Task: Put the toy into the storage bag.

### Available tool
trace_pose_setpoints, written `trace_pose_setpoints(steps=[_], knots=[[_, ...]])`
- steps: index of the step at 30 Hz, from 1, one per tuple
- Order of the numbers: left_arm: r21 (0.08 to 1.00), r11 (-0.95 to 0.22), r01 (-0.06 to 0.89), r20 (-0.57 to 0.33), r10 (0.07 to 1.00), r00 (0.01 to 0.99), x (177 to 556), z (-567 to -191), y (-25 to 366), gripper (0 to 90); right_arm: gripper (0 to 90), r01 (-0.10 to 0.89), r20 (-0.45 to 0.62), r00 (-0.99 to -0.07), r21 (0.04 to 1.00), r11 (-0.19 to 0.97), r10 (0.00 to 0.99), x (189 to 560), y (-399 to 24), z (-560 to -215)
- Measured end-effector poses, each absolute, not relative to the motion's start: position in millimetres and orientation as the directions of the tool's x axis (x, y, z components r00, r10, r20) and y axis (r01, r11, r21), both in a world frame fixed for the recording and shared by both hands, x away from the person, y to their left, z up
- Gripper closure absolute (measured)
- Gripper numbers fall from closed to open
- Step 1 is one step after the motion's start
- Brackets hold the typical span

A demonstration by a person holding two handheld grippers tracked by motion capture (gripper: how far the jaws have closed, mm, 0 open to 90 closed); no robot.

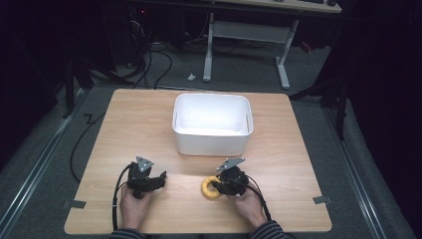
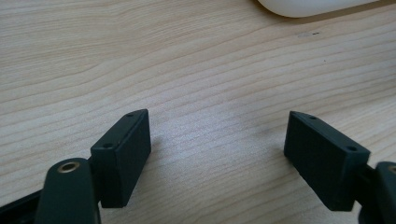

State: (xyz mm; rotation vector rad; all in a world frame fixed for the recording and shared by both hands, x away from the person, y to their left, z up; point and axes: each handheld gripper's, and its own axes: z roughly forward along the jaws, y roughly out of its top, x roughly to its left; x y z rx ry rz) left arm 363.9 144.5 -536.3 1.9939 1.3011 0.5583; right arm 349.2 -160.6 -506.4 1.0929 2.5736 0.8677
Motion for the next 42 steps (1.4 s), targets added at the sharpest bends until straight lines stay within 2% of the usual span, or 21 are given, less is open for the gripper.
trace_pose_setpoints(steps=[11, 28, 42], knots=[[0.738, -0.266, 0.620, -0.013, 0.913, 0.408, 364, -536, 144, 23.1, 68.9, 0.578, 0.015, -0.695, 0.606, 0.546, 0.719, 342, -170, -495], [0.738, -0.266, 0.620, -0.013, 0.913, 0.408, 364, -536, 144, 23.1, 68.9, 0.575, -0.010, -0.650, 0.647, 0.501, 0.760, 336, -207, -469], [0.738, -0.266, 0.620, -0.013, 0.913, 0.408, 364, -536, 144, 23.1, 68.9, 0.566, -0.018, -0.604, 0.694, 0.445, 0.797, 338, -244, -429]])
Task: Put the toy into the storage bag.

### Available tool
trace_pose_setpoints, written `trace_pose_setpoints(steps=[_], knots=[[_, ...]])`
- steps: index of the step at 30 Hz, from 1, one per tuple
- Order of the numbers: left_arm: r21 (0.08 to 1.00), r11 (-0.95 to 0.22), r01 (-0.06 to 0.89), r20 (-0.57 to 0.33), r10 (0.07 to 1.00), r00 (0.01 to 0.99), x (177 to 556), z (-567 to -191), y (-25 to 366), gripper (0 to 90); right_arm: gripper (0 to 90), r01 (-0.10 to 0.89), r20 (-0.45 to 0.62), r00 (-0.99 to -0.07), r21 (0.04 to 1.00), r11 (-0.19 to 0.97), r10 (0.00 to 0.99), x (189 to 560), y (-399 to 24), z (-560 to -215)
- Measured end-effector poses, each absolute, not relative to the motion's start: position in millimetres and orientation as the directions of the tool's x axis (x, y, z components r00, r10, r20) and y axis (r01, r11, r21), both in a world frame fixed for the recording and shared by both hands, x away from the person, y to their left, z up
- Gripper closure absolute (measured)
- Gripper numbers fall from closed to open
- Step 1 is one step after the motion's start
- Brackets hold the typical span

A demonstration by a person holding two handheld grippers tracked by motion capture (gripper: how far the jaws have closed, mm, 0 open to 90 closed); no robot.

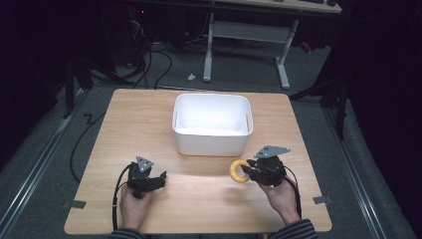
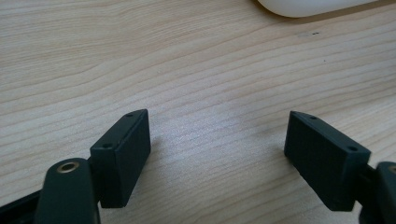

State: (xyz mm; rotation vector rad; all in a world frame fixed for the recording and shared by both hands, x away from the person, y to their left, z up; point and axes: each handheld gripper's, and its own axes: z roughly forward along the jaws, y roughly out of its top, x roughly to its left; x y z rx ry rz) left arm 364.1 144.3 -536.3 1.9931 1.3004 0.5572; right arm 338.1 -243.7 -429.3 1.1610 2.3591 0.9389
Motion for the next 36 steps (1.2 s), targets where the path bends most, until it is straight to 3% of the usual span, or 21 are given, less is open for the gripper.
trace_pose_setpoints(steps=[17, 36], knots=[[0.738, -0.267, 0.620, -0.013, 0.913, 0.408, 364, -536, 144, 23.1, 69.0, 0.539, 0.000, -0.569, 0.755, 0.373, 0.822, 368, -270, -366], [0.738, -0.266, 0.620, -0.014, 0.913, 0.408, 364, -536, 144, 23.1, 68.9, 0.505, -0.089, -0.541, 0.761, 0.408, 0.836, 420, -243, -319]])
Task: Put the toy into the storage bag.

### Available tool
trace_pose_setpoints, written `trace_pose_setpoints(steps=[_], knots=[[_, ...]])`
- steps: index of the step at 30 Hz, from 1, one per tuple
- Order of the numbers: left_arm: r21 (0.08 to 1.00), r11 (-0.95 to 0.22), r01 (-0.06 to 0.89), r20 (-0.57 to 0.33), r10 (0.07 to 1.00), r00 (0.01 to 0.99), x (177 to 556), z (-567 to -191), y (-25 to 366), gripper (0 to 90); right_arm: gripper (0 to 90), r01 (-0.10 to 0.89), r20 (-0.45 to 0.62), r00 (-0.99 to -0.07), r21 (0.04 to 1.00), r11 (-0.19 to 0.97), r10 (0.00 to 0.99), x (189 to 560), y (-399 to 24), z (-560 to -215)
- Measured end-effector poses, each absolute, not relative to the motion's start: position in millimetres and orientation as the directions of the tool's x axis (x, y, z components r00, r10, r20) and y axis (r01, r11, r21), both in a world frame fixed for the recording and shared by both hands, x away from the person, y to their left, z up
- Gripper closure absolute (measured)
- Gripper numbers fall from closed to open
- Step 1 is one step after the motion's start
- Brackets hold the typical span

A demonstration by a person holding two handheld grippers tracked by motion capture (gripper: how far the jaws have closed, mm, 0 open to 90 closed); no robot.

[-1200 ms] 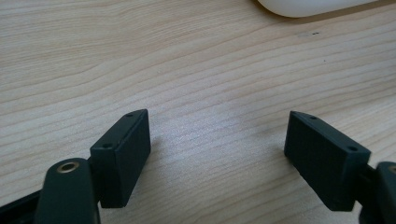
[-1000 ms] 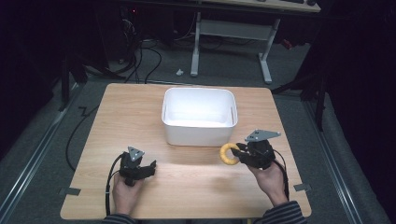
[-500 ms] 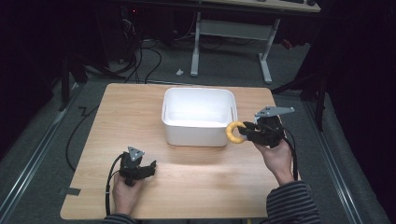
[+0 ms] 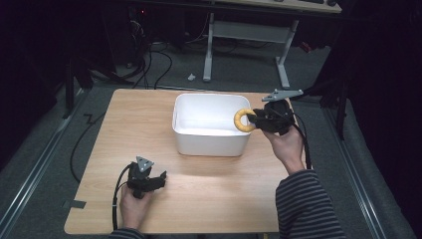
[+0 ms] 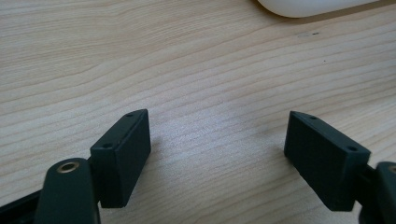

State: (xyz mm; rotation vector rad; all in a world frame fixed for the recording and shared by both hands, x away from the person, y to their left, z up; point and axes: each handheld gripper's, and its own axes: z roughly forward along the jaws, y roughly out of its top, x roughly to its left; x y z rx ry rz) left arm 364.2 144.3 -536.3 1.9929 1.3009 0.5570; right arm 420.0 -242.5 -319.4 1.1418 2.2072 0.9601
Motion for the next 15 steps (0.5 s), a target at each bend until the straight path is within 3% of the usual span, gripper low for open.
trace_pose_setpoints(steps=[15], knots=[[0.738, -0.267, 0.620, -0.013, 0.912, 0.409, 364, -536, 144, 23.1, 68.8, 0.516, -0.079, -0.576, 0.737, 0.437, 0.814, 460, -207, -330]])
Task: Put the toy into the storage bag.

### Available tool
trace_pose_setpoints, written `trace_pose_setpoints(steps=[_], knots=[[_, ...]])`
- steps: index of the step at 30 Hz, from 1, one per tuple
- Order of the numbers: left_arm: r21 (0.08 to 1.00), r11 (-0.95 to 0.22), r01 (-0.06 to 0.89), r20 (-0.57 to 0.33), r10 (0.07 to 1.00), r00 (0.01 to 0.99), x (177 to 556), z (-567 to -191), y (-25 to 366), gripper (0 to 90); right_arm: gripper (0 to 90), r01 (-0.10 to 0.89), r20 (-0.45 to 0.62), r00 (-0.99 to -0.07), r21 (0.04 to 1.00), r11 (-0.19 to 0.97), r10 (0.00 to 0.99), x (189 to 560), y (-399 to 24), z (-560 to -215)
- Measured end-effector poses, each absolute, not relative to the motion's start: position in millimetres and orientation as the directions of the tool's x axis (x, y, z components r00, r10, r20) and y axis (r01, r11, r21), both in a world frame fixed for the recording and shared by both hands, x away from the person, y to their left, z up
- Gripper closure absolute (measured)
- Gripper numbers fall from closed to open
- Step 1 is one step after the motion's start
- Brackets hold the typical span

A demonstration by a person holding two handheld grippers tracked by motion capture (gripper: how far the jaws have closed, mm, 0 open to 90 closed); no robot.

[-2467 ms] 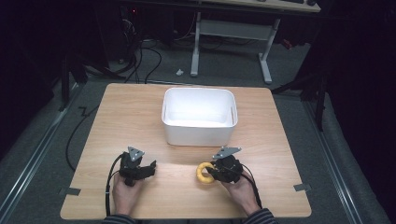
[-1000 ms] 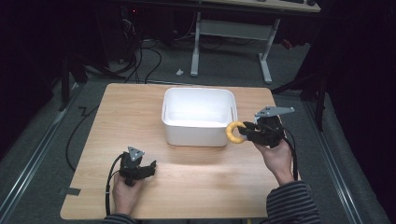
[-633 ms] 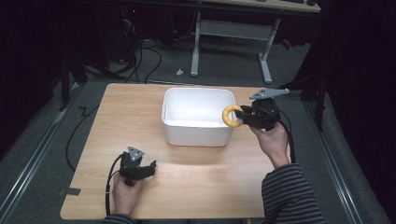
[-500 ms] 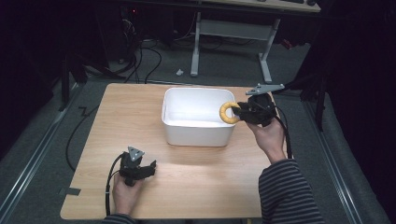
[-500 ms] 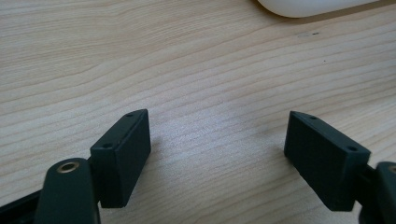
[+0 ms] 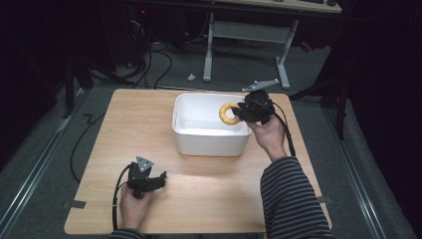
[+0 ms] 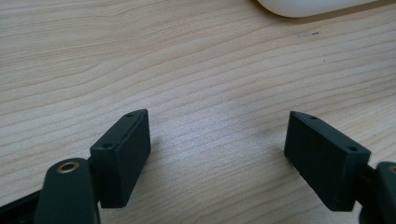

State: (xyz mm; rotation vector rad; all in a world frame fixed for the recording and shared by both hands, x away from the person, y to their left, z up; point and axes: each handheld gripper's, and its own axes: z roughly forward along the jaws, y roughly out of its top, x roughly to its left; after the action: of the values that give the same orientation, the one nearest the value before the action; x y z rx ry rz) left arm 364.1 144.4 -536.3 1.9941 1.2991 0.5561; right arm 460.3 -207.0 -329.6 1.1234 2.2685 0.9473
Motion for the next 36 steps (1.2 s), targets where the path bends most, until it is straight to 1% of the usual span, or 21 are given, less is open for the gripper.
trace_pose_setpoints(steps=[13, 22, 36], knots=[[0.738, -0.267, 0.620, -0.014, 0.912, 0.410, 364, -536, 144, 23.1, 68.8, 0.556, -0.074, -0.597, 0.680, 0.478, 0.799, 477, -188, -354], [0.738, -0.268, 0.620, -0.014, 0.912, 0.410, 364, -536, 144, 23.1, 69.4, 0.576, -0.051, -0.619, 0.649, 0.497, 0.783, 479, -177, -366], [0.738, -0.268, 0.620, -0.013, 0.912, 0.410, 364, -536, 144, 23.1, 69.6, 0.569, -0.043, -0.659, 0.625, 0.535, 0.751, 473, -172, -371]])
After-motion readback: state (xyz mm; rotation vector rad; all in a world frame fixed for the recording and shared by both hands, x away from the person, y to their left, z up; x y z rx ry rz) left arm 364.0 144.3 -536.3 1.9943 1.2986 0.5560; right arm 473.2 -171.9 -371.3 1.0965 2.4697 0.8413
